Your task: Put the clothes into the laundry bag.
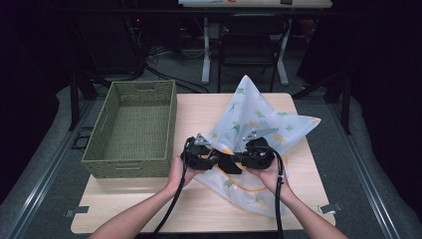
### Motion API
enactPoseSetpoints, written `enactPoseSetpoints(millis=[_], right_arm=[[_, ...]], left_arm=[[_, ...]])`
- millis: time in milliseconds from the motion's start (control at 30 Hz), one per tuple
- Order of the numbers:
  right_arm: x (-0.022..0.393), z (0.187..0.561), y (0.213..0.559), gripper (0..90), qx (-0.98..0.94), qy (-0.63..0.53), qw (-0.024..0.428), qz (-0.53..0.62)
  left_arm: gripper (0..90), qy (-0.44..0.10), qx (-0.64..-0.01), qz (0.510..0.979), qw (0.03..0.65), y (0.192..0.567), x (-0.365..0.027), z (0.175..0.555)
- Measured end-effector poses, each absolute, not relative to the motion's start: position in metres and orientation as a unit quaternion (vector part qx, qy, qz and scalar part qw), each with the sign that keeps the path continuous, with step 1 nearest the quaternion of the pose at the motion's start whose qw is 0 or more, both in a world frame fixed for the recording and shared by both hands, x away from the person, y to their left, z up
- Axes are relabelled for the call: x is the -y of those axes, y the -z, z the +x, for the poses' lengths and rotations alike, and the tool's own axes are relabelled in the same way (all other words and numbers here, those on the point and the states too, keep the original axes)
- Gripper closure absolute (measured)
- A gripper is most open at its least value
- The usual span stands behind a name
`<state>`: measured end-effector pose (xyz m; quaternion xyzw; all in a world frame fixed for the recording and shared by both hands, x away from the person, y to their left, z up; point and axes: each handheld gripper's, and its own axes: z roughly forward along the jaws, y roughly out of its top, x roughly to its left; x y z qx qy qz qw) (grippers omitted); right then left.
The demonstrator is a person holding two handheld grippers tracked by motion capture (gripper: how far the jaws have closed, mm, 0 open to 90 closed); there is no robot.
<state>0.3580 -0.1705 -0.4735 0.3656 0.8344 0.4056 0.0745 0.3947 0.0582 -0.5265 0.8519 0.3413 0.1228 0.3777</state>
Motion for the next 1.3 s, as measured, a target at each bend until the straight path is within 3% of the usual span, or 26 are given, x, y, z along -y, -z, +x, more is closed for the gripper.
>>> enactPoseSetpoints(millis=[267,367,467,500,733,900,1300], right_arm=[[0.173,0.356,0.471,87.4,-0.832,-0.409,0.076,0.368],[0.174,0.356,0.471,87.4,-0.832,-0.409,0.076,0.366],[0.176,0.357,0.471,87.2,-0.832,-0.408,0.075,0.368],[0.176,0.357,0.471,87.2,-0.832,-0.408,0.075,0.368],[0.177,0.356,0.471,87.2,-0.842,-0.396,0.064,0.360],[0.177,0.352,0.473,87.3,-0.852,-0.381,0.054,0.354],[0.177,0.328,0.486,86.9,-0.888,-0.326,0.031,0.322]], left_arm=[[45.2,-0.191,-0.331,0.854,0.352,0.526,-0.048,0.409],[61.1,-0.194,-0.323,0.855,0.356,0.527,-0.043,0.415],[84.8,-0.204,-0.299,0.862,0.355,0.525,-0.039,0.416],[89.0,-0.204,-0.299,0.862,0.355,0.525,-0.039,0.416],[90.0,-0.207,-0.278,0.875,0.339,0.509,-0.055,0.402],[90.0,-0.202,-0.240,0.897,0.313,0.500,-0.066,0.371],[89.5,-0.177,-0.172,0.927,0.282,0.516,-0.070,0.332]])
